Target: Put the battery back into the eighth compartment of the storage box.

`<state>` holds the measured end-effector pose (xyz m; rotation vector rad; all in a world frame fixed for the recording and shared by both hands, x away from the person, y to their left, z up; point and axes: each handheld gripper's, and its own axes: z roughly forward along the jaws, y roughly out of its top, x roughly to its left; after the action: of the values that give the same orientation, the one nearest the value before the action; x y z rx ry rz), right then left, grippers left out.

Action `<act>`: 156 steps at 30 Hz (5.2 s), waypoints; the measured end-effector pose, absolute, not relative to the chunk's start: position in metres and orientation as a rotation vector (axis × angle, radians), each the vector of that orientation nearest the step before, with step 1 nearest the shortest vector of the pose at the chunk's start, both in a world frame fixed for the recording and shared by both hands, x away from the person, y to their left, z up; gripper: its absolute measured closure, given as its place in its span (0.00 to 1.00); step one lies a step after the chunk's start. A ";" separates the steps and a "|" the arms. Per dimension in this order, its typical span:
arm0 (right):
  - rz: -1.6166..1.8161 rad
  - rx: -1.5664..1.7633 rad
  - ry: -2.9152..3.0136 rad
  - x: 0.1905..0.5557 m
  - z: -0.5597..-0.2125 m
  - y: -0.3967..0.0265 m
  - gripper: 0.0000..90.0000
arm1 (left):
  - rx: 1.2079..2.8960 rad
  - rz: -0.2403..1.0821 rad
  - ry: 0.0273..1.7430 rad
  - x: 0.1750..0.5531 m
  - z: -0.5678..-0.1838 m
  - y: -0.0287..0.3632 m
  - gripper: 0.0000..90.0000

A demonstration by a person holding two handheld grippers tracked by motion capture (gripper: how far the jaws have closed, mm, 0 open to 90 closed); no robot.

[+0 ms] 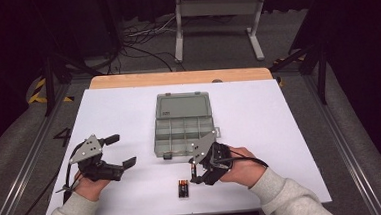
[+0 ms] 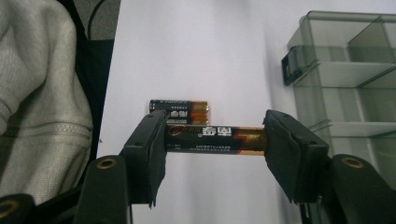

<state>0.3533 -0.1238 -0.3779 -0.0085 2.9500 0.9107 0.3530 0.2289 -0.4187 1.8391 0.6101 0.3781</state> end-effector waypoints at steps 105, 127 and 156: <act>0.731 0.124 3.011 0.468 -0.396 -0.154 0.46 | 1.826 0.376 0.625 0.354 -0.419 0.233 0.03; 0.720 0.083 3.001 0.466 -0.397 -0.150 0.43 | 1.833 0.373 0.626 0.354 -0.419 0.231 0.03; 0.878 0.115 2.866 0.404 -0.345 -0.134 0.03 | 1.826 0.373 0.626 0.354 -0.419 0.233 0.03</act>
<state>0.4035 -0.1336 -0.3452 0.1146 2.8662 0.8780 0.3538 0.2327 -0.4191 1.8259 0.6263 0.3730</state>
